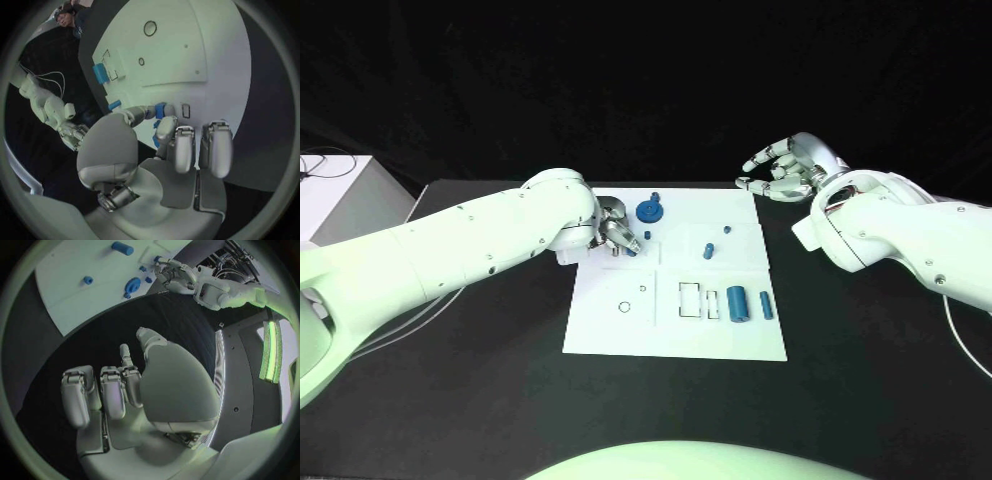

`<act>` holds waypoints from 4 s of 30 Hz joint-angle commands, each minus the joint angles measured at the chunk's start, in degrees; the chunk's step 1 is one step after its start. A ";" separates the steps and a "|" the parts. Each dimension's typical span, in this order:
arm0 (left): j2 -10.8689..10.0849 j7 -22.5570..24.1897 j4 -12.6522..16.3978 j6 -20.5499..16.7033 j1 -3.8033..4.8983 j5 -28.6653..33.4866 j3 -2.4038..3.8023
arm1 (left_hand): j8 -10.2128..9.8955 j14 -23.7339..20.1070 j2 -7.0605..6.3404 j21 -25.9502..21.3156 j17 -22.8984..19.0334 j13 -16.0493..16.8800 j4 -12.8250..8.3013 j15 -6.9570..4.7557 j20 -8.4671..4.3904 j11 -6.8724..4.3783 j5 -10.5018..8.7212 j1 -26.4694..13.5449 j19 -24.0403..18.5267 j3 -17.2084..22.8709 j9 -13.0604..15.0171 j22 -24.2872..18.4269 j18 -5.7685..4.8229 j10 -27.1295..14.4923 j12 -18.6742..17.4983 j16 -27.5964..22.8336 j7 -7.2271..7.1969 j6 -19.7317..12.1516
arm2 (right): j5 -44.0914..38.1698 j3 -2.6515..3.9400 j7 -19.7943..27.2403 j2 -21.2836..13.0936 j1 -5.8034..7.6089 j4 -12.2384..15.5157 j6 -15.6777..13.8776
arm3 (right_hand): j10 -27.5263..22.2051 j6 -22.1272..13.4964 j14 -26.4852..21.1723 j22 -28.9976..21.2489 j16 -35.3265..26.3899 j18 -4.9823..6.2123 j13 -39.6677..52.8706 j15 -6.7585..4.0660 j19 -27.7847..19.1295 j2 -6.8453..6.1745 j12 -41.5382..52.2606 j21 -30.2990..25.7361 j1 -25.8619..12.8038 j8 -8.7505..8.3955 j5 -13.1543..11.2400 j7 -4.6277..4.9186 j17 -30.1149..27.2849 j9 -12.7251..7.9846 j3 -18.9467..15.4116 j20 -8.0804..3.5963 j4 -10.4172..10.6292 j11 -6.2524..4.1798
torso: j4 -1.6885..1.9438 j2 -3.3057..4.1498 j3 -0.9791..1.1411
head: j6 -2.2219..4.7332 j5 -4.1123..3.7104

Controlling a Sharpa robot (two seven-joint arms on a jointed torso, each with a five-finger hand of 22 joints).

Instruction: Assemble the parts on the task board

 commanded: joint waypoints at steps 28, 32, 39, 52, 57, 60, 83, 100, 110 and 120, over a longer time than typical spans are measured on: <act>2.00 0.13 -1.83 2.16 -0.20 -0.69 -0.35 | -0.05 5.94 1.86 0.25 15.09 -0.57 -5.57 -0.45 -0.60 0.00 -1.47 0.32 0.37 4.03 2.83 5.77 -0.47 0.05 -0.26 0.19 -3.28 3.46 | -0.59 0.03 0.15 0.05 -0.02 0.12 0.53 | 0.16 -0.38 6.07 15.09 0.37 -0.82 9.49 -0.32 6.10 0.21 -0.32 0.13 -0.53 0.06 0.21 0.16 15.09 0.05 0.22 -0.19 0.00 -0.08 | 0.10 0.01 -0.03 | -0.15 -0.23; 2.08 0.12 -1.92 2.30 -0.20 -1.16 -0.39 | -0.19 5.94 1.60 0.21 15.09 -0.65 -5.54 -0.47 -0.63 -0.04 -1.58 0.33 0.36 2.68 2.93 5.74 -0.46 -0.02 -0.33 0.19 -3.31 3.36 | -0.59 0.03 0.16 0.06 -0.02 0.12 0.54 | 0.16 -0.38 6.07 15.09 0.37 -0.82 9.49 -0.32 6.10 0.21 -0.32 0.13 -0.53 0.06 0.21 0.16 15.09 0.05 0.22 -0.19 0.00 -0.08 | 0.05 0.01 -0.01 | -0.20 -0.24; 2.21 0.04 -2.03 3.15 -0.21 -2.85 -0.61 | -0.78 5.94 0.09 0.08 15.09 -0.80 -4.89 -0.57 -0.71 -0.15 -1.78 -0.02 0.29 -1.25 2.94 5.62 -0.43 -0.30 -0.49 0.19 -3.56 3.35 | -0.59 0.02 0.18 0.05 -0.02 0.18 0.55 | 0.16 -0.38 6.07 15.09 0.37 -0.82 9.49 -0.32 6.10 0.21 -0.32 0.13 -0.53 0.06 0.21 0.16 15.09 0.05 0.22 -0.19 0.00 -0.08 | 0.02 -0.01 -0.02 | -0.22 -0.36; 1.92 0.09 -1.65 2.89 -0.23 -4.82 -1.06 | -2.31 5.94 0.03 -0.09 15.09 -0.69 -1.47 -0.70 -0.87 -0.29 -13.00 0.98 0.29 -7.46 2.44 5.57 -0.41 -0.61 -0.45 0.19 -3.73 4.54 | -0.56 0.02 0.24 0.01 -0.03 0.33 0.50 | 0.17 -0.47 6.07 15.09 0.37 -0.82 9.48 -0.34 6.10 0.12 -0.32 0.13 -0.68 0.14 0.36 0.15 15.09 0.12 0.36 -0.21 -0.02 -0.09 | 0.03 0.01 -0.01 | -0.04 -0.37; 1.57 0.13 -1.26 2.69 -0.35 -5.02 -1.09 | -2.40 5.94 -0.32 -0.11 15.09 -0.65 -1.04 -0.68 -0.86 -0.27 -13.87 0.95 0.28 -8.13 2.45 5.56 -0.41 -0.61 -0.42 0.19 -3.70 4.67 | -0.55 0.02 0.27 -0.04 -0.03 0.35 0.44 | 0.17 -0.47 6.07 15.09 0.37 -0.82 9.48 -0.34 6.10 0.12 -0.32 0.13 -0.68 0.14 0.36 0.15 15.09 0.12 0.36 -0.21 -0.02 -0.09 | 0.05 0.02 -0.04 | 0.02 -0.35; 1.34 0.17 -0.89 2.50 -0.46 -5.09 -1.08 | -2.48 5.94 -0.75 -0.13 15.09 -0.68 -0.24 -0.65 -0.84 -0.23 -14.14 0.61 0.29 -9.15 2.48 5.57 -0.41 -0.63 -0.43 0.19 -3.66 4.86 | -0.54 0.02 0.28 -0.07 -0.03 0.37 0.42 | 0.17 -0.47 6.07 15.09 0.37 -0.82 9.48 -0.34 6.10 0.12 -0.32 0.13 -0.68 0.14 0.36 0.15 15.09 0.12 0.36 -0.21 -0.02 -0.09 | 0.07 0.03 -0.04 | 0.10 -0.41; -0.90 0.34 2.47 1.42 -0.57 -5.88 -0.44 | -3.04 5.94 -2.09 -0.32 15.09 -0.85 8.29 -0.47 -0.69 -0.02 -15.50 -0.38 0.23 -18.12 3.06 5.48 -0.37 -0.84 -0.54 0.19 -3.46 5.29 | -0.52 0.02 0.26 -0.30 -0.04 0.36 0.45 | 0.03 -0.53 6.07 15.09 0.37 -0.82 9.34 -0.34 6.10 0.11 -0.45 0.13 -0.81 0.17 0.38 0.16 15.09 0.14 0.41 -0.21 0.01 -0.08 | 0.08 -0.01 -0.05 | 0.17 -0.54; -2.40 0.33 4.76 1.85 -0.53 -7.04 2.37 | -3.32 5.94 -1.20 -0.53 15.09 -1.21 9.92 -0.41 -0.62 0.05 -20.22 0.31 0.04 -21.50 3.34 5.19 -0.29 -1.06 -0.76 0.19 -3.40 5.29 | -0.52 0.02 0.27 -0.36 -0.08 0.15 0.41 | 0.06 -0.57 6.07 15.09 0.37 -0.82 9.37 -0.34 6.10 0.09 -0.41 0.13 -0.89 0.19 0.41 0.16 15.09 0.16 0.44 -0.21 0.02 -0.08 | 0.10 -0.03 -0.06 | 0.68 -0.50; -3.37 0.34 5.47 1.40 -0.50 -7.33 6.01 | -5.24 5.91 -0.41 -1.92 15.01 -5.70 9.80 0.39 -0.15 1.04 -20.04 2.56 -1.68 -22.99 2.86 2.60 0.29 -4.45 -3.96 0.14 -2.25 2.68 | -0.52 0.02 0.28 -0.51 -0.09 0.16 0.34 | 0.06 -0.57 6.07 15.09 0.37 -0.82 9.37 -0.34 6.10 0.09 -0.41 0.13 -0.89 0.19 0.41 0.16 15.09 0.16 0.44 -0.21 0.02 -0.08 | 0.08 0.07 -0.06 | 1.09 -0.47; -1.97 0.68 -0.64 -0.92 -0.12 -5.31 7.97 | -10.22 5.87 1.07 -2.37 14.87 -8.46 9.84 1.96 1.06 2.84 -19.63 4.97 -2.11 -23.91 -0.40 2.05 0.43 -6.90 -5.66 0.06 -0.17 -0.19 | -0.52 0.02 0.31 -0.64 -0.09 0.25 0.23 | 0.06 -0.57 6.07 15.09 0.37 -0.82 9.37 -0.34 6.10 0.09 -0.41 0.13 -0.89 0.19 0.41 0.16 15.09 0.16 0.44 -0.21 0.02 -0.08 | -0.10 0.29 -0.05 | 1.84 -0.45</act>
